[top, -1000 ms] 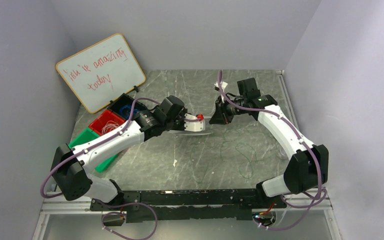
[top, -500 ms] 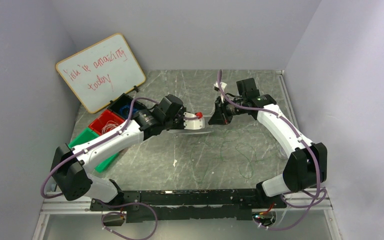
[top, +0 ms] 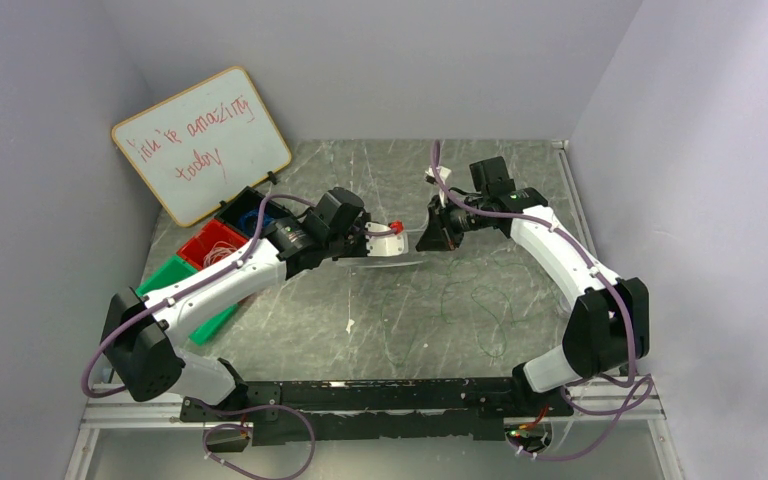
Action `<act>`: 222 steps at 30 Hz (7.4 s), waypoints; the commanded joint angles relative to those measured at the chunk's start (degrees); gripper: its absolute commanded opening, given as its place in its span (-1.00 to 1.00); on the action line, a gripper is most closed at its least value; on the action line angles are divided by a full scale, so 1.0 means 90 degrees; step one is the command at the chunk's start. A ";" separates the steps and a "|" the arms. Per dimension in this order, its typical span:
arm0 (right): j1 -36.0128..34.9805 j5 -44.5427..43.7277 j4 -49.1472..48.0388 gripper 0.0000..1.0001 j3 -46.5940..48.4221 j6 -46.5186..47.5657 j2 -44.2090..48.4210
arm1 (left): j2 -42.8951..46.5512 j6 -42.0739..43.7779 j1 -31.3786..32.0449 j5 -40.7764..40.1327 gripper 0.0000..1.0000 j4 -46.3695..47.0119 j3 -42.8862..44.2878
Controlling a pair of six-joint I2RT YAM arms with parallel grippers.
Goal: Wrap the cables
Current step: Place the cable reel at the center of the board.
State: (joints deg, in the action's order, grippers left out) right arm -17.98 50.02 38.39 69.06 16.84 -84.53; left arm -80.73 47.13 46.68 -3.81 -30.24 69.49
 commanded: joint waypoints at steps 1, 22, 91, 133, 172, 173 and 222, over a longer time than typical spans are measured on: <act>-0.0034 0.0215 0.0021 -0.80 0.0107 0.0185 0.0011 | 0.0347 -0.0120 -0.0035 0.0135 -0.95 0.0499 0.0350; 0.0092 -0.0283 -0.0328 -0.84 0.0093 -0.0154 0.0177 | 0.0356 -0.0110 -0.0033 0.0120 -0.95 0.0508 0.0328; 0.0302 0.1272 0.0281 -0.80 0.0227 0.0198 -0.0051 | 0.0330 -0.0131 -0.0035 0.0170 -0.95 0.0419 0.0417; 0.0161 0.1010 0.0990 -0.61 0.0512 0.1050 0.0305 | 0.0328 -0.0091 -0.0020 0.0365 -0.95 0.0296 0.0374; -0.0522 -0.0799 -0.1542 -0.61 -0.1102 0.1169 0.1423 | -0.0036 0.0045 0.0145 0.1366 -0.95 -0.1220 0.1231; -0.0522 -0.0727 -0.1505 -0.59 -0.1094 0.1196 0.1424 | -0.0034 0.0037 0.0138 0.1370 -0.95 -0.1240 0.1242; -0.0171 -0.2787 -0.3124 -1.00 -0.1378 -0.0920 0.1365 | 0.0035 -0.1447 -0.0525 -0.1304 -0.12 0.1444 0.1310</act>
State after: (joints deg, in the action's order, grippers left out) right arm -20.01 29.56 18.65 56.88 13.85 -73.01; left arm -82.74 38.22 42.76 -17.39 -17.87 78.78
